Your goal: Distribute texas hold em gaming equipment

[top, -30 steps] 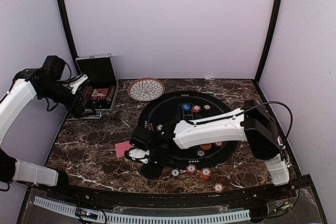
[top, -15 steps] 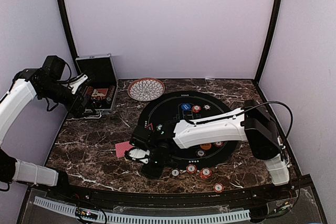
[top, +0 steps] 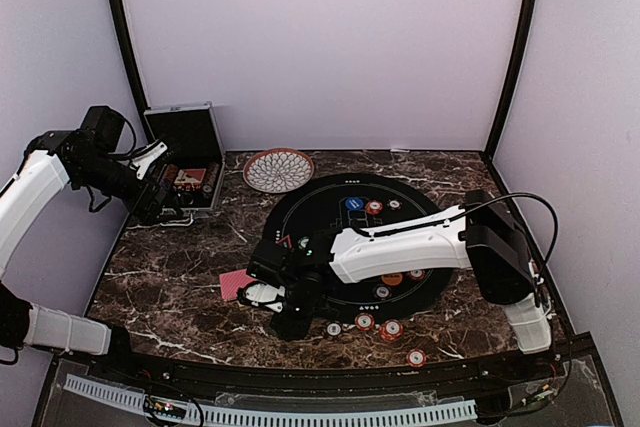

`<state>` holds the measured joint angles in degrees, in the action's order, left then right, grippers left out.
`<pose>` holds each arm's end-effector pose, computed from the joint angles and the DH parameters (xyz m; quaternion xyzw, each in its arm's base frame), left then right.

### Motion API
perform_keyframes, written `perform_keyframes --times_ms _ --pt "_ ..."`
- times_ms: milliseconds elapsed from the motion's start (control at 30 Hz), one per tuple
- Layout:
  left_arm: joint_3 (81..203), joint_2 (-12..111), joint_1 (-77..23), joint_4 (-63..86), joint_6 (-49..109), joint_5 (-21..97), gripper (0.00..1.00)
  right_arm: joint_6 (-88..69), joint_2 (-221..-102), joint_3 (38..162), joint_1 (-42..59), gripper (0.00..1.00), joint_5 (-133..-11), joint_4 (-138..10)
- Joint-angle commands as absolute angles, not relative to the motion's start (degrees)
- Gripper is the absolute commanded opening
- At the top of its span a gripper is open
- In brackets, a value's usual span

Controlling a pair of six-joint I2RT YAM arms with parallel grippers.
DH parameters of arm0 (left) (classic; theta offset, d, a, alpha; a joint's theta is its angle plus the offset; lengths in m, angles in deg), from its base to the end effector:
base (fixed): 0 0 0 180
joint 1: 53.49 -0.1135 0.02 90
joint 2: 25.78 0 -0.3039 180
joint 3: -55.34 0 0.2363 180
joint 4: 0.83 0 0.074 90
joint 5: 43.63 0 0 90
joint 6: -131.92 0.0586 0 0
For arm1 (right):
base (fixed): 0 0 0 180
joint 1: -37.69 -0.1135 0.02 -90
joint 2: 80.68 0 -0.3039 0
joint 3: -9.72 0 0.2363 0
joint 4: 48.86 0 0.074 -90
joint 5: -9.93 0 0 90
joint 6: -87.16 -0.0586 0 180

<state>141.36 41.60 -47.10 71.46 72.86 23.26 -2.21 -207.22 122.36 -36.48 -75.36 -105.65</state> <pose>0.1990 -0.0454 0.3665 0.3571 0.8619 -0.1210 0.3391 0.1247 0.4574 0.1759 -0.6037 0.7783 0.1328 0.1100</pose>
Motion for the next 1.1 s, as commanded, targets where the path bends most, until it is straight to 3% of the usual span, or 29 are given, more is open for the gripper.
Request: perform_keyframes --times_ms 0,200,600,1067 --pt "142.74 40.42 -46.81 73.65 73.73 22.84 0.99 -1.87 -205.46 123.86 -37.02 0.26 -75.95 -106.0" --pt "142.65 40.41 -46.88 73.58 73.73 22.73 0.99 -1.96 -204.03 123.62 -36.97 0.16 -77.16 -105.95" --pt "143.32 41.08 -46.8 73.73 73.91 22.77 0.99 -2.42 -200.54 121.96 -35.58 0.14 -81.06 -105.12" --pt "143.14 41.62 -46.81 73.54 74.18 22.81 0.99 -6.38 -193.96 118.52 -21.82 0.12 -84.36 -104.13"
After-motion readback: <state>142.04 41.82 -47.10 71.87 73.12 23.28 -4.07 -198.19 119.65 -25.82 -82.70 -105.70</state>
